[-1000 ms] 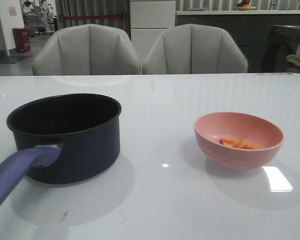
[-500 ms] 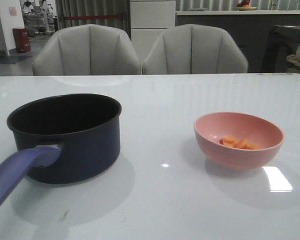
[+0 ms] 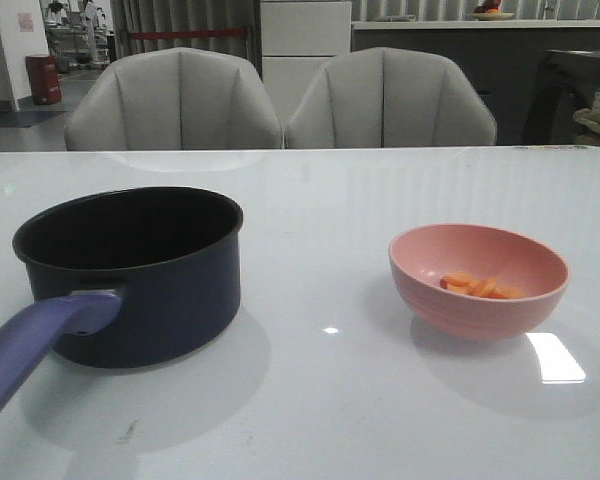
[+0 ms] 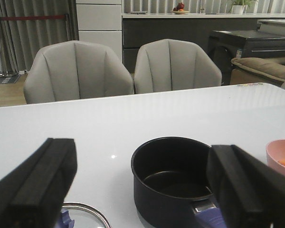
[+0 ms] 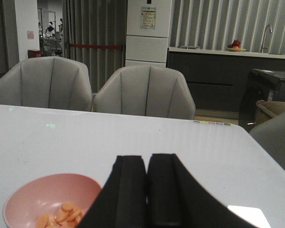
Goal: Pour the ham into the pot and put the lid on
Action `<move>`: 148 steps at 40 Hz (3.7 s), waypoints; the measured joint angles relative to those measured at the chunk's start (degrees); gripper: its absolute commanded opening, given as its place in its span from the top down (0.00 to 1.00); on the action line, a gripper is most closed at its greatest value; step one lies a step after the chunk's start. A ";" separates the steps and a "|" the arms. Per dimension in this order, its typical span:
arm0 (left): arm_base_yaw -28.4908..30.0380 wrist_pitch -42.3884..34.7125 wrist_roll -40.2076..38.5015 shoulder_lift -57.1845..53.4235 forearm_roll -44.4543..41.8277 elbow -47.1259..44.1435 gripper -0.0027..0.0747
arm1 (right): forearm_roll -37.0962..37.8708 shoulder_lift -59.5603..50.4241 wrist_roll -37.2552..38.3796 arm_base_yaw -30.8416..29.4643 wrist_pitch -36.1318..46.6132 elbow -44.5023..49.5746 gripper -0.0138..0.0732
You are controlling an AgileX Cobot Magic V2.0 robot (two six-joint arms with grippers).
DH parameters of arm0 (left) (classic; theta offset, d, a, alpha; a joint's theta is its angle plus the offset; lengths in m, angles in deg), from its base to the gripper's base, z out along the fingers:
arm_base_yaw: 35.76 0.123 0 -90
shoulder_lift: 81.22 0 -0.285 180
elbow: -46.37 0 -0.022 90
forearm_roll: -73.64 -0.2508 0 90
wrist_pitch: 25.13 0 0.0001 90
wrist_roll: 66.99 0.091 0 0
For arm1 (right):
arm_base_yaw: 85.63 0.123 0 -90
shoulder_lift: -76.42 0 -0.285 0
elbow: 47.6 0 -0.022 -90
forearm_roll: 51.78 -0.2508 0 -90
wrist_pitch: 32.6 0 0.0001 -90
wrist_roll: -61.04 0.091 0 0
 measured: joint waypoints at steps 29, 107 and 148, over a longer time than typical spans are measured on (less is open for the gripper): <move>0.00 -0.93 0.00 0.00 0.00 0.00 0.18 | -5.73 26.92 0.00 0.00 -20.73 -19.53 0.36; 0.00 -0.60 0.00 0.00 0.00 0.00 0.18 | -16.65 98.63 -9.22 6.51 -30.73 -68.70 0.68; 0.00 -0.50 0.00 0.00 0.00 0.00 0.18 | -11.96 111.50 -54.33 41.93 54.41 -68.97 0.68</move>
